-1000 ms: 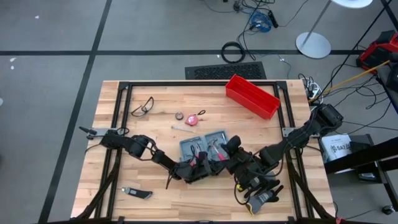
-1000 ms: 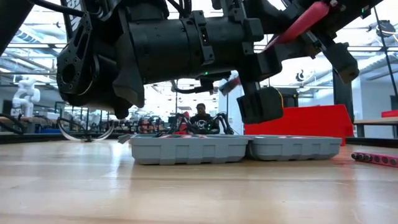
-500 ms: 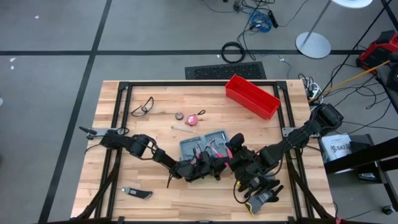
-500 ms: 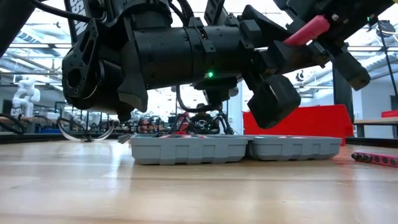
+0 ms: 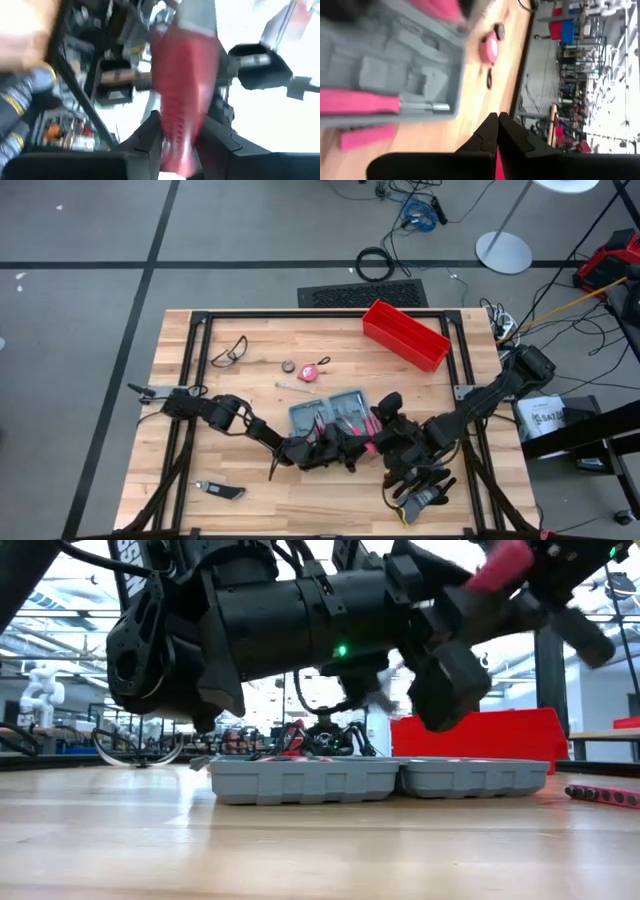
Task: Prefit tool cases
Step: Put the hammer into the toolbox
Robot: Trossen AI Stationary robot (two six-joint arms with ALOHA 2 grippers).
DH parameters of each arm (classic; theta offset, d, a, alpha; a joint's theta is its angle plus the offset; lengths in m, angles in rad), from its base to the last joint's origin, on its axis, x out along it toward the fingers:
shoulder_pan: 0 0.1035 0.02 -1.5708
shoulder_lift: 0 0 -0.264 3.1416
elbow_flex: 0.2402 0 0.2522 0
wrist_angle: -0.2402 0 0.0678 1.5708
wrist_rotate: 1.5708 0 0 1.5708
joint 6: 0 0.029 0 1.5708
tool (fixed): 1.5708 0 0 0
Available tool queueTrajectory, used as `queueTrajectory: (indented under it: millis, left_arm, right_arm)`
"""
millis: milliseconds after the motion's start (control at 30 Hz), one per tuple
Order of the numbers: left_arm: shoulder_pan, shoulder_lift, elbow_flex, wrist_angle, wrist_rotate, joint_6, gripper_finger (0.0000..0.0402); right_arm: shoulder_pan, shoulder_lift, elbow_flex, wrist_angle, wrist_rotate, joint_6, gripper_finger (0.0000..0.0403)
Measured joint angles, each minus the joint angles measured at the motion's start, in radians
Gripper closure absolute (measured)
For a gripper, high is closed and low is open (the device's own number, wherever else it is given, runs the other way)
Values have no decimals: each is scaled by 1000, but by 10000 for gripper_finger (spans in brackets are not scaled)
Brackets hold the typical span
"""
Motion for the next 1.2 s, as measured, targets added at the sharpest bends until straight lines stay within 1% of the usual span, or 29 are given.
queueTrajectory:
  millis: [67, 200, 267, 433, 500, 567, 600, 633, 667, 767, 833, 900, 1000, 1100, 1167, 1200]
  left_arm:
    - [0, -2, 1, 0, 42, -7, 301]
    - [1, -2, 1, -10, 73, 30, 328]
    - [2, -2, 1, -11, 69, 32, 338]
    - [5, -2, 1, -19, 78, 52, 343]
    - [8, -2, 1, -21, 131, 59, 344]
    - [11, -3, 1, -43, 215, 86, 345]
    - [13, -7, 0, -60, 257, 103, 345]
    - [14, -15, 0, -84, 294, 120, 345]
    - [14, -27, 0, -105, 325, 144, 345]
    - [14, -80, 0, -153, 373, 248, 346]
    - [16, -125, 1, -223, 416, 338, 346]
    - [16, -173, 0, -326, 449, 431, 347]
    - [16, -262, 0, -536, 461, 575, 347]
    - [13, -352, 0, -740, 426, 702, 347]
    - [9, -399, 0, -826, 400, 767, 347]
    - [9, -416, 0, -851, 391, 792, 347]
  right_arm:
    - [9, -26, 24, -63, -1, 56, 403]
    - [18, -99, 81, -146, -17, 183, 403]
    - [17, -143, 105, -152, -57, 226, 403]
    - [18, -246, 156, -137, -180, 348, 403]
    - [14, -289, 168, -117, -211, 444, 403]
    - [-5, -334, 181, -107, -227, 563, 403]
    - [-24, -358, 186, -104, -263, 599, 402]
    - [-46, -382, 190, -102, -323, 630, 399]
    - [-71, -405, 190, -93, -397, 656, 394]
    - [-143, -453, 190, -68, -613, 716, 369]
    - [-173, -475, 190, -68, -724, 769, 347]
    - [-188, -484, 190, -67, -777, 819, 323]
    - [-185, -476, 190, -54, -786, 871, 286]
    - [-184, -454, 190, -45, -788, 893, 252]
    - [-184, -431, 190, -37, -792, 894, 232]
    - [-185, -418, 189, -18, -813, 889, 223]
